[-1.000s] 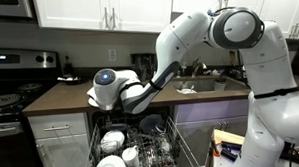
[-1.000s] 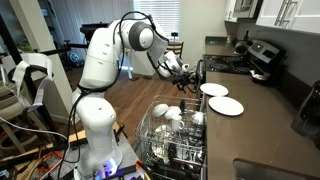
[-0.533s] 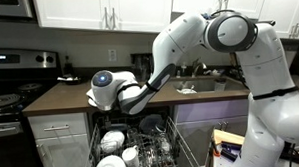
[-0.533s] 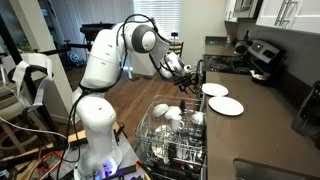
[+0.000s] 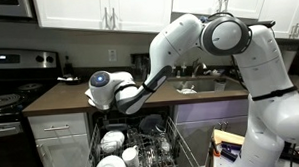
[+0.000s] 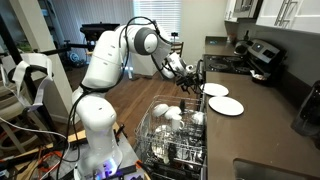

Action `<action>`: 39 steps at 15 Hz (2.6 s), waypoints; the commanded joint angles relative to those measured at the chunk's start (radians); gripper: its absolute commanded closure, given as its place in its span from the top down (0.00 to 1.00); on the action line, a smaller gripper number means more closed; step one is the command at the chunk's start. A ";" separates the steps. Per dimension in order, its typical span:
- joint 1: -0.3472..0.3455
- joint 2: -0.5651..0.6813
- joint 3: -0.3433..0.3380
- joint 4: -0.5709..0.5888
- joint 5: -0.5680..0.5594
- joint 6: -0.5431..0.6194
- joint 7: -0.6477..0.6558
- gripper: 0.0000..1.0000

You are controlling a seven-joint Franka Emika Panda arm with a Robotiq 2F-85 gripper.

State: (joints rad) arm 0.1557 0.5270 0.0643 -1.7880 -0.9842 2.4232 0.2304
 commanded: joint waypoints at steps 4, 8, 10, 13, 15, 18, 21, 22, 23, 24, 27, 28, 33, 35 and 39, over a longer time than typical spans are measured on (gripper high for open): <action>0.019 0.048 -0.026 0.079 0.023 -0.050 -0.042 1.00; 0.015 0.073 -0.030 0.115 0.028 -0.068 -0.047 1.00; 0.014 0.086 -0.032 0.133 0.032 -0.075 -0.051 1.00; 0.013 0.105 -0.038 0.160 0.035 -0.084 -0.054 1.00; 0.014 0.110 -0.040 0.170 0.033 -0.090 -0.052 1.00; 0.016 0.106 -0.039 0.170 0.028 -0.088 -0.046 1.00; 0.021 0.094 -0.042 0.160 0.017 -0.082 -0.036 1.00; 0.022 0.089 -0.041 0.156 0.016 -0.079 -0.036 1.00; 0.023 0.083 -0.040 0.149 0.014 -0.074 -0.035 1.00; 0.022 0.074 -0.036 0.140 0.016 -0.066 -0.038 1.00; 0.025 0.048 -0.026 0.114 0.015 -0.044 -0.045 1.00; 0.027 0.037 -0.022 0.105 0.013 -0.036 -0.045 1.00; 0.030 -0.048 -0.002 0.016 0.000 0.047 -0.074 1.00; 0.027 -0.096 0.009 -0.033 0.008 0.082 -0.098 1.00; 0.030 -0.202 0.018 -0.134 -0.013 0.154 -0.113 1.00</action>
State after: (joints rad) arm 0.1891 0.4318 0.0773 -1.8143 -0.9875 2.5276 0.1545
